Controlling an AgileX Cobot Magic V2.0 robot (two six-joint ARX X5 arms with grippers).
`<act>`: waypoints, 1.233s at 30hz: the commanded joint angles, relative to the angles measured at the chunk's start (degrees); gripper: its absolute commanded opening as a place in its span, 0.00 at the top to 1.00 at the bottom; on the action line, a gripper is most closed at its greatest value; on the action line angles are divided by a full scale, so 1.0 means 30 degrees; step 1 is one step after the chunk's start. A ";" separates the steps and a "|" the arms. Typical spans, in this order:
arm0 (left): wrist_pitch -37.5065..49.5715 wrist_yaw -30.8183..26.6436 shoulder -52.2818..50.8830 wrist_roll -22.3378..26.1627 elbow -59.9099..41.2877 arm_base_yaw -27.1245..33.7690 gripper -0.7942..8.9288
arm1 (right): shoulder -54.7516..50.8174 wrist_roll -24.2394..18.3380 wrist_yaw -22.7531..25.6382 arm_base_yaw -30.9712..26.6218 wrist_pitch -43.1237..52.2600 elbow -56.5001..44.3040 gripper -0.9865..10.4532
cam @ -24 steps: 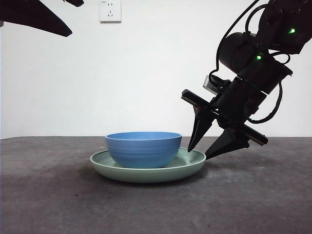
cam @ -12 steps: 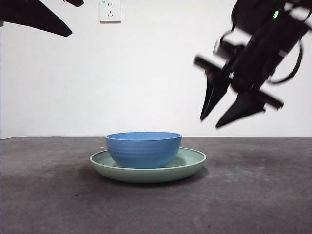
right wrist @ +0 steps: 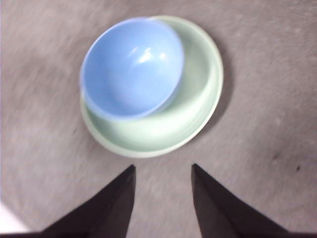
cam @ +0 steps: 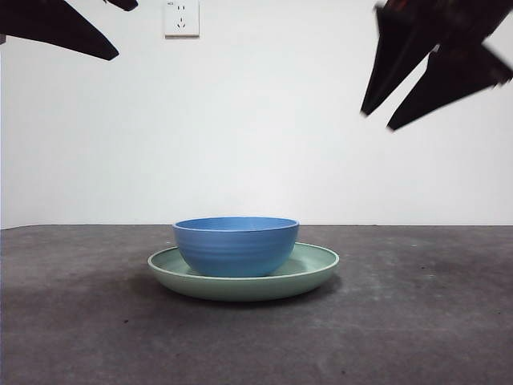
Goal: Pick up the blue bowl, put it on the green plate, put it on desk
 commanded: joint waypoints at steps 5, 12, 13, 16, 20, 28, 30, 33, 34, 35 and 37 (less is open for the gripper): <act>0.0131 0.0146 0.0124 0.0372 0.0175 -0.0095 0.69 | -0.2375 -0.1610 -0.0277 0.1887 -0.2113 0.0299 0.76; 0.0087 0.0146 0.0124 0.0372 0.0175 -0.0095 0.69 | -0.3592 -0.1734 -0.0270 0.3184 -0.2499 0.0277 0.76; 0.0080 0.0146 0.0124 0.0372 0.0175 -0.0095 0.69 | -0.3599 -0.1741 -0.0277 0.3351 -0.2506 0.0270 0.76; 0.0080 0.0146 0.0124 0.0372 0.0175 -0.0095 0.69 | -0.3592 -0.1778 -0.0262 0.3636 -0.2484 0.0219 0.76; 0.0073 0.0146 0.0124 0.0372 0.0175 -0.0095 0.69 | -0.3563 -0.1785 -0.0270 0.3752 -0.2484 0.0189 0.76; 0.0066 0.0146 0.0124 0.0372 0.0175 -0.0095 0.69 | -0.3563 -0.1785 -0.0270 0.3752 -0.2492 0.0189 0.76; 0.0066 0.0146 0.0124 0.0372 0.0175 -0.0095 0.70 | -0.3563 -0.1778 -0.0277 0.3752 -0.2543 0.0189 0.76; 0.0066 0.0146 0.0124 0.0372 0.0175 -0.0095 0.71 | -0.3563 -0.1785 -0.0270 0.3752 -0.2863 0.0189 0.77; 0.0066 0.0146 0.0124 0.0372 0.0175 -0.0095 0.74 | -0.3563 -0.1785 -0.0270 0.3752 -0.2973 0.0189 0.79; 0.0066 0.0146 0.0124 0.0372 0.0175 -0.0095 0.80 | -0.3563 -0.1785 -0.0270 0.3752 -0.3089 0.0189 0.83; 0.0087 0.0146 0.0124 0.0372 0.0175 -0.0095 0.91 | -0.3563 -0.1792 -0.0270 0.3752 -0.3220 0.0189 0.91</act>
